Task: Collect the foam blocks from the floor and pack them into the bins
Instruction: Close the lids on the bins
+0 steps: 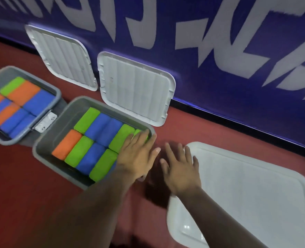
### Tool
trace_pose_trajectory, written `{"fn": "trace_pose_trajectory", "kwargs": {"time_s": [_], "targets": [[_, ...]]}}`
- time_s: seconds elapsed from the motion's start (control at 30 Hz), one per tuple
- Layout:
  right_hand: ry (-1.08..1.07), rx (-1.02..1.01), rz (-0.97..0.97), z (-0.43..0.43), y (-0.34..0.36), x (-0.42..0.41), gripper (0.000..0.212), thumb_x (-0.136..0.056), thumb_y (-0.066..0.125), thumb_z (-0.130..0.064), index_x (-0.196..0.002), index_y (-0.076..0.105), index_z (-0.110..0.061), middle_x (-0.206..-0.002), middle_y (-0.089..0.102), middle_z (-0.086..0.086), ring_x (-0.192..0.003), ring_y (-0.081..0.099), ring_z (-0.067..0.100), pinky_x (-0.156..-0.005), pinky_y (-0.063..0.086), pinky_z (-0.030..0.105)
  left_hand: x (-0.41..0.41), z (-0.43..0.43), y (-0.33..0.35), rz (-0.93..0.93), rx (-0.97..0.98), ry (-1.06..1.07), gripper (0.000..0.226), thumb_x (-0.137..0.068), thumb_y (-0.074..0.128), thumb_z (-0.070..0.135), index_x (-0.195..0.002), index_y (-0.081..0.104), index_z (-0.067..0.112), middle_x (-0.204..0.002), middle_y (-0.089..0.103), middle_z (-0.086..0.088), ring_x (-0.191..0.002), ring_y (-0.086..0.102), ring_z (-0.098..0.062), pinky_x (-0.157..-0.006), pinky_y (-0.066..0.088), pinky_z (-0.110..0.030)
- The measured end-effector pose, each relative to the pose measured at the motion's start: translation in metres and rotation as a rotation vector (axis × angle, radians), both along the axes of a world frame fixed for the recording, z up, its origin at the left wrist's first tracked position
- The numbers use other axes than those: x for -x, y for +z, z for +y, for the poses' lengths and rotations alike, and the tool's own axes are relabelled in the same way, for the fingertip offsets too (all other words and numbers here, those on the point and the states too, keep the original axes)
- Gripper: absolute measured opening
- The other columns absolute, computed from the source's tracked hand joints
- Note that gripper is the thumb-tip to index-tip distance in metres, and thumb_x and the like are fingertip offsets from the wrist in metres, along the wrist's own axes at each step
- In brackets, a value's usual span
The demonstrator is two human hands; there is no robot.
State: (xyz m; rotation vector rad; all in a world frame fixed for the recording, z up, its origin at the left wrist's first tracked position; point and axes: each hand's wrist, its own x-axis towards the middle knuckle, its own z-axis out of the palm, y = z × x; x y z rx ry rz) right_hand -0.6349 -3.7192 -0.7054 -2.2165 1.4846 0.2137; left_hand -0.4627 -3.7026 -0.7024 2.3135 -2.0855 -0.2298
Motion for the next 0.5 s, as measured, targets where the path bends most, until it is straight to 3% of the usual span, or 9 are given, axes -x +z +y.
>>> {"fn": "trace_pose_trajectory", "kwargs": {"time_s": [0.13,0.2,0.5], "targets": [[-0.052,-0.001,0.002,-0.038,-0.001,-0.083,0.062,-0.104,0.014,-0.057,-0.161,-0.002,-0.039,-0.170,0.004,0.010,-0.157,-0.002,0.033,-0.123,0.008,0.052,-0.083,-0.043,-0.003,-0.042,-0.075,-0.097,0.072,-0.096,0.011,0.055,-0.154,0.039,0.024,-0.158,0.040,-0.007,-0.144,0.037,-0.025,-0.121,0.019,-0.047],[-0.089,-0.023,-0.008,-0.053,-0.005,-0.125,0.063,-0.105,0.019,-0.057,-0.161,-0.001,-0.037,-0.171,0.003,0.009,-0.157,-0.003,0.032,-0.123,0.008,0.052,-0.129,-0.058,-0.012,-0.037,-0.086,-0.122,0.074,-0.096,0.008,0.057,-0.157,0.033,0.025,-0.161,0.035,-0.006,-0.147,0.032,-0.025,-0.121,0.016,-0.046],[-0.163,0.012,0.033,-0.129,-0.037,-0.209,0.066,-0.105,0.022,-0.056,-0.162,0.002,-0.029,-0.169,0.008,0.010,-0.156,0.002,0.032,-0.120,0.016,0.052,-0.236,-0.143,-0.037,-0.085,-0.151,-0.151,0.068,-0.103,0.020,0.058,-0.162,0.008,0.027,-0.170,0.007,-0.002,-0.156,0.007,-0.023,-0.125,0.002,-0.047]]}}
